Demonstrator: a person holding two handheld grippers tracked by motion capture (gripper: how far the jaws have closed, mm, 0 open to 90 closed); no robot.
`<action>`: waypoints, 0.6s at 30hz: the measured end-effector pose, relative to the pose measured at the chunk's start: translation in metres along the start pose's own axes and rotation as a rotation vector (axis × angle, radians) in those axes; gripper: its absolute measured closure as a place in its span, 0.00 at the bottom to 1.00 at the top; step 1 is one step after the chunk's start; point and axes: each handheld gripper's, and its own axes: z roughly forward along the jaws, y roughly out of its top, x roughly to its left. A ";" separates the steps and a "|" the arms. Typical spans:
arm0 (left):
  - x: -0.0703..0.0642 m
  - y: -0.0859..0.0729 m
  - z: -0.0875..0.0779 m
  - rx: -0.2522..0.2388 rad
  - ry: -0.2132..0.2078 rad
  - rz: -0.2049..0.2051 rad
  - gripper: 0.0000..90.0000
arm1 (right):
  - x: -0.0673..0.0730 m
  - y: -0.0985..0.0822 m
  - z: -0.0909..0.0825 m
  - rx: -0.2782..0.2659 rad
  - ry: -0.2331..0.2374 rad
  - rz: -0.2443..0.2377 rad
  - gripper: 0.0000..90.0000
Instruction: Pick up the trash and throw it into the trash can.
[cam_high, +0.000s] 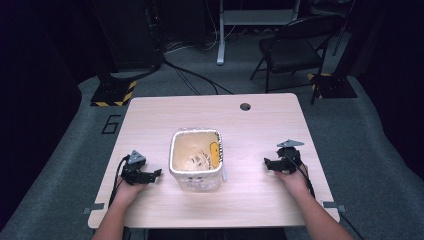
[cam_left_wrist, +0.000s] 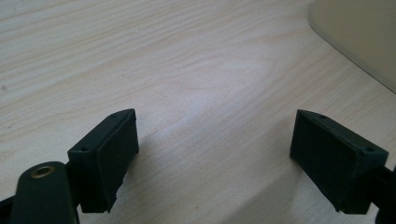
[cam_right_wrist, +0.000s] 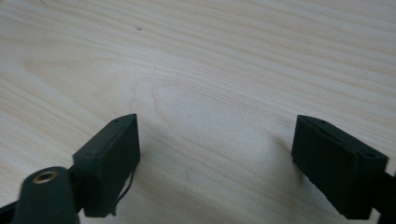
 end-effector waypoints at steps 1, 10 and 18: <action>0.000 0.000 0.000 0.000 0.000 0.000 0.17 | 0.001 0.000 -0.001 0.003 -0.001 0.002 0.19; 0.000 0.000 0.000 0.000 0.003 -0.002 0.17 | 0.013 0.008 -0.011 0.001 0.034 -0.022 0.49; 0.000 0.000 0.000 -0.001 0.005 -0.006 0.17 | 0.027 0.018 -0.017 -0.020 0.076 -0.022 0.53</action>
